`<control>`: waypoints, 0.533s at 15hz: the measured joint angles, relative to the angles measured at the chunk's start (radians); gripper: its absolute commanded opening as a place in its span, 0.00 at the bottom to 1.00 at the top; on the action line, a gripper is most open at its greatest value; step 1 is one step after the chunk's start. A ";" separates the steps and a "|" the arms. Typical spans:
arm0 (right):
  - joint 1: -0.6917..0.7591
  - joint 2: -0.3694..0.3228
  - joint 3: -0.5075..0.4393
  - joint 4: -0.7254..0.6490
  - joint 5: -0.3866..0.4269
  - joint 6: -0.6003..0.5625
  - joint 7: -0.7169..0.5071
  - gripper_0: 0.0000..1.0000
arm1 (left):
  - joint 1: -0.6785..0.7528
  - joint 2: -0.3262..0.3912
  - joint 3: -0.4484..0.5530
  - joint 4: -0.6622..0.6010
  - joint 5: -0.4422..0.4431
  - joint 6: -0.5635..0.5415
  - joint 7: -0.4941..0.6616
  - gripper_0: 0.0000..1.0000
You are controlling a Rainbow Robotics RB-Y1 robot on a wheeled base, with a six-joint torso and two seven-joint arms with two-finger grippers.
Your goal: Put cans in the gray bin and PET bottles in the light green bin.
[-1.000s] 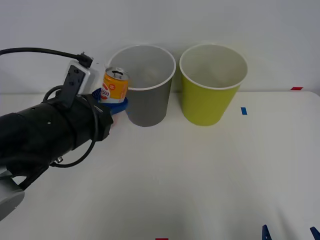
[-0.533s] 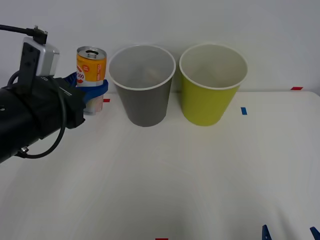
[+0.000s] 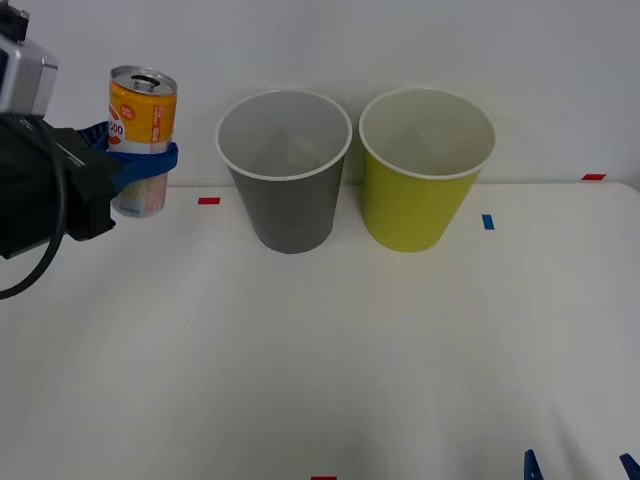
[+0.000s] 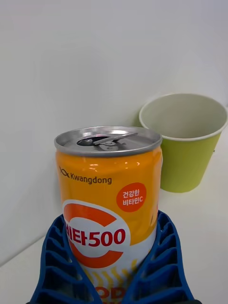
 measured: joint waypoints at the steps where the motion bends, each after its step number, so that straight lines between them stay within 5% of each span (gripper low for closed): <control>1: 0.000 0.000 0.000 0.000 0.000 0.000 0.000 1.00 | -0.052 -0.011 0.017 0.000 0.005 0.060 0.004 0.00; 8: 0.000 0.000 0.000 0.000 0.000 0.000 0.000 1.00 | -0.264 -0.134 0.034 0.174 -0.008 0.126 0.008 0.00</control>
